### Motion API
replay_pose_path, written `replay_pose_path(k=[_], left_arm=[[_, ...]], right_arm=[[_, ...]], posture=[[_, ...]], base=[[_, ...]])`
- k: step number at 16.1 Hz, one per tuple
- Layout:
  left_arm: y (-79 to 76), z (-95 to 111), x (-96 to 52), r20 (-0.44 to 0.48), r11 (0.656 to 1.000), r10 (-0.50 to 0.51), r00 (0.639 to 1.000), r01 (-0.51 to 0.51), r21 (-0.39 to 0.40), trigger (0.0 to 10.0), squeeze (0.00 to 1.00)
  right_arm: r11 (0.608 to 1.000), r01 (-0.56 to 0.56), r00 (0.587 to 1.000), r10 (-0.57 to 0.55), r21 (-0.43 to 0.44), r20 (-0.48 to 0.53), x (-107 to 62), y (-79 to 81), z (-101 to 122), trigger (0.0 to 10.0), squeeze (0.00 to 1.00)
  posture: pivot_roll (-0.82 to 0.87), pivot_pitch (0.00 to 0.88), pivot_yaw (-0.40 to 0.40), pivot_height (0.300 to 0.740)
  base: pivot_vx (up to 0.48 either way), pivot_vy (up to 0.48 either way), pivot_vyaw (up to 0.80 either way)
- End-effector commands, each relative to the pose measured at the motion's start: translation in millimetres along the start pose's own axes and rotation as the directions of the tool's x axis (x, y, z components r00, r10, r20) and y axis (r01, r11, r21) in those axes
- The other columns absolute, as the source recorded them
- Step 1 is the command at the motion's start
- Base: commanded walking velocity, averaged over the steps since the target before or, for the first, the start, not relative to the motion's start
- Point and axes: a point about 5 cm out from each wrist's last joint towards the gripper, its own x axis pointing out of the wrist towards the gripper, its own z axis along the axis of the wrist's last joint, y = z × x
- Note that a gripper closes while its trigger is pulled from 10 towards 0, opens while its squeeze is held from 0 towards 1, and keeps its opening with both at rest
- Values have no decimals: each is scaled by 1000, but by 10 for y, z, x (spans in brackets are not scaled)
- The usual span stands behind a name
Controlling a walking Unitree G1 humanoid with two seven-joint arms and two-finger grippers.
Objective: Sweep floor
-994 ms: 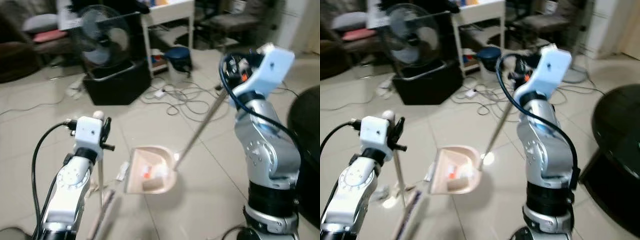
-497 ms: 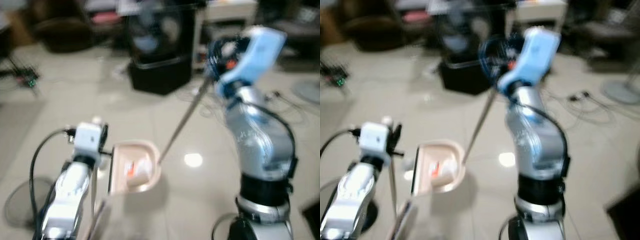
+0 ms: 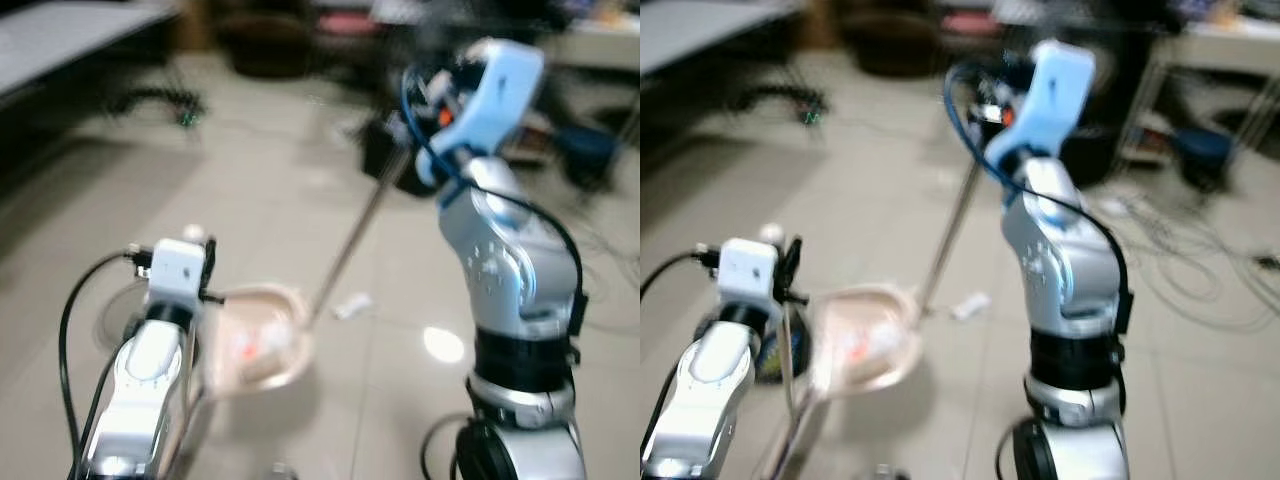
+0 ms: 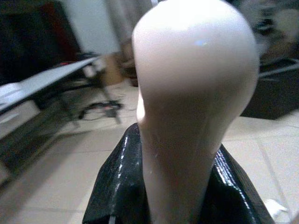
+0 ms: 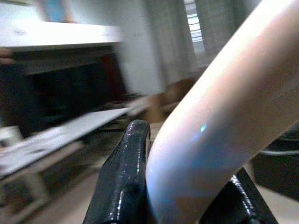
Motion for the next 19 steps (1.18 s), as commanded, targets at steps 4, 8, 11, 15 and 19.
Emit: replay_pose_path(k=[4, 8, 11, 15, 19], left_arm=[[13, 179, -13, 65, 1000, -10, 998, 9, 25, 10000, 0], [-11, 147, -20, 49, 999, -39, 998, 38, 33, 10000, 0], [-4, 133, -16, 42, 998, -46, 998, 45, 34, 10000, 0], [68, 60, -106, 13, 999, -17, 1000, 17, 40, 10000, 0], [91, -122, -375, -58, 999, -5, 998, 7, 41, 10000, 0]], right_arm=[[999, -6, 998, 2, 47, 68, 47, 13, 127, 10000, 0], [996, 63, 994, -69, 70, 82, 28, -113, 130, 10000, 0], [995, 80, 992, -85, 62, 93, 33, -150, 154, 10000, 0], [996, 73, 993, -77, 45, 92, 40, -144, 160, 10000, 0], [997, 67, 993, -71, 46, 94, 47, -138, 158, 10000, 0]], posture=[[-43, 0, 23, 740], [-50, 0, 40, 740], [-62, 0, 62, 740], [-60, 0, 62, 740], [-53, 0, 54, 740]], base=[[370, 0, 200], [390, 0, 0], [398, 0, 0], [402, 0, 111], [402, 0, 800]])
